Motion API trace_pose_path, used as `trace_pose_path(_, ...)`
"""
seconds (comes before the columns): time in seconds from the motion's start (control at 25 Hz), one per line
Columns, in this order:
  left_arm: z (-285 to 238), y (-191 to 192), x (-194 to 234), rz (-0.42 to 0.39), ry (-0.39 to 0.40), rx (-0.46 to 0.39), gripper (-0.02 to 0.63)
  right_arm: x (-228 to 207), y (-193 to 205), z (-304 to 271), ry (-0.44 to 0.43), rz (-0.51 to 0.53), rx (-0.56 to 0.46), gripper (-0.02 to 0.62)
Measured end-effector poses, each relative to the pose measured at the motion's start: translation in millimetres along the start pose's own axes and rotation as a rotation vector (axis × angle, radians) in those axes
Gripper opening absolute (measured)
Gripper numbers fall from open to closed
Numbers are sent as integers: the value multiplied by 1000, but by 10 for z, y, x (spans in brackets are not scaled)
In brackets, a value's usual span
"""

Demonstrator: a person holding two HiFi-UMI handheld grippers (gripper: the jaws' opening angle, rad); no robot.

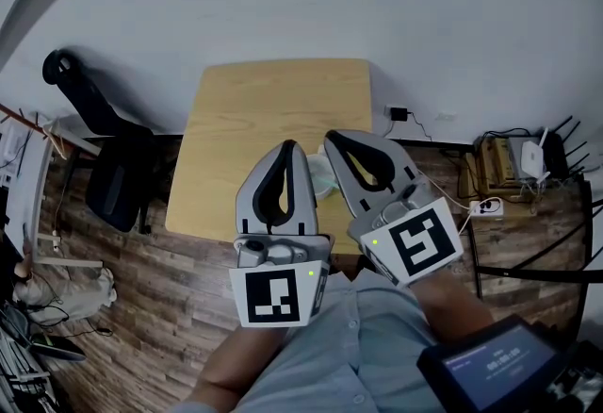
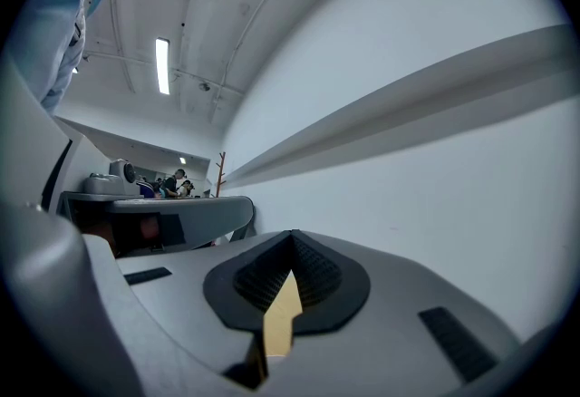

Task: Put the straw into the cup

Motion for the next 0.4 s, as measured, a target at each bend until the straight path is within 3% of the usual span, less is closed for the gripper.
trace_pose_path(0.4,-17,6,11,-2,9,-8,-3,-16,12,-15,4,-1,2,-1)
Point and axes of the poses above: the fingertips, and each gripper's own axes: z backward along the fingers, x to its left, y out of its underside, the point moved 8 cm from there along z, backward along the fingers, and after that the axes turned 6 degrees about z, right-handed, at the moved point
